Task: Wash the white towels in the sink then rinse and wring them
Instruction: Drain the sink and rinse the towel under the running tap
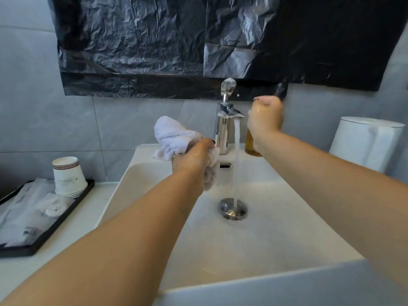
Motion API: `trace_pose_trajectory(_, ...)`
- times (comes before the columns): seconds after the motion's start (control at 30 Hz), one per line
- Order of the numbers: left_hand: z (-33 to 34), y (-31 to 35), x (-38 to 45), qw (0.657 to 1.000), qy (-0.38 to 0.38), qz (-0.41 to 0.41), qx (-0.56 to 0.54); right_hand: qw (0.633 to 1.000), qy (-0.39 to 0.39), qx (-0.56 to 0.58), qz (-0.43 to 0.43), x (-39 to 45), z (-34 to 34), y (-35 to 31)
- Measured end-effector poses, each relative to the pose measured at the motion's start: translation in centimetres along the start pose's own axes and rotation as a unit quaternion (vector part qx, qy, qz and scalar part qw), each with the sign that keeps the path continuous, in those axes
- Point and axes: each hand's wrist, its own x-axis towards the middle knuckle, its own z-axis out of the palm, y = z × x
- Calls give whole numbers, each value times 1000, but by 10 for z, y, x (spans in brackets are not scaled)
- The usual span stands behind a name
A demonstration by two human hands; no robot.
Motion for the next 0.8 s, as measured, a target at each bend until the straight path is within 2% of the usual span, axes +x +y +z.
trace_pose_trajectory(0.03, -1, 2, 3, 1000, 16, 7, -5, 989, -24, 83, 121, -10, -6, 13)
trace_pose_trajectory(0.07, -2, 3, 5, 1000, 27, 10, -5, 959, -60, 157, 228, -21, -11, 24)
trace_pose_trajectory(0.1, -3, 4, 6, 999, 33, 11, -4, 928, -92, 200, 301, -32, -17, 31)
trace_pose_trajectory(0.13, -3, 5, 6, 999, 36, 10, -1, 908, -125, 213, 338, -40, -21, 36)
trace_pose_trajectory(0.2, -4, 7, 6, 999, 39, 3, 10, 897, -182, 193, 353, -50, -22, 36)
trace_pose_trajectory(0.3, -6, 8, 6, 999, 40, -4, 18, 895, -276, 111, 332, -55, -11, 32)
trace_pose_trajectory(0.37, -6, 8, 5, 999, 31, -6, 11, 909, -295, 13, 293, -56, -1, 33)
trace_pose_trajectory(0.43, -7, 8, 8, 999, 35, 7, -1, 929, -272, -91, 234, -60, 13, 40)
trace_pose_trajectory(0.5, -8, 8, 9, 998, 53, 24, -19, 923, -284, -204, 160, -71, 29, 54)
trace_pose_trajectory(0.53, -9, 7, 7, 997, 69, 31, -21, 896, -323, -292, 86, -82, 34, 62)
trace_pose_trajectory(0.57, -9, 7, 6, 996, 84, 38, -20, 847, -365, -385, 10, -94, 38, 70)
trace_pose_trajectory(0.6, -11, 7, 6, 994, 98, 48, -16, 804, -407, -431, -47, -107, 37, 75)
trace_pose_trajectory(0.7, -13, 9, 4, 996, 73, 36, 18, 704, -562, -412, -133, -136, 11, 74)
trace_pose_trajectory(0.77, -10, 10, 2, 998, 46, 28, 40, 645, -639, -355, -220, -144, -14, 73)
trace_pose_trajectory(0.8, -9, 11, 1, 998, 35, 25, 47, 632, -656, -324, -255, -144, -19, 80)
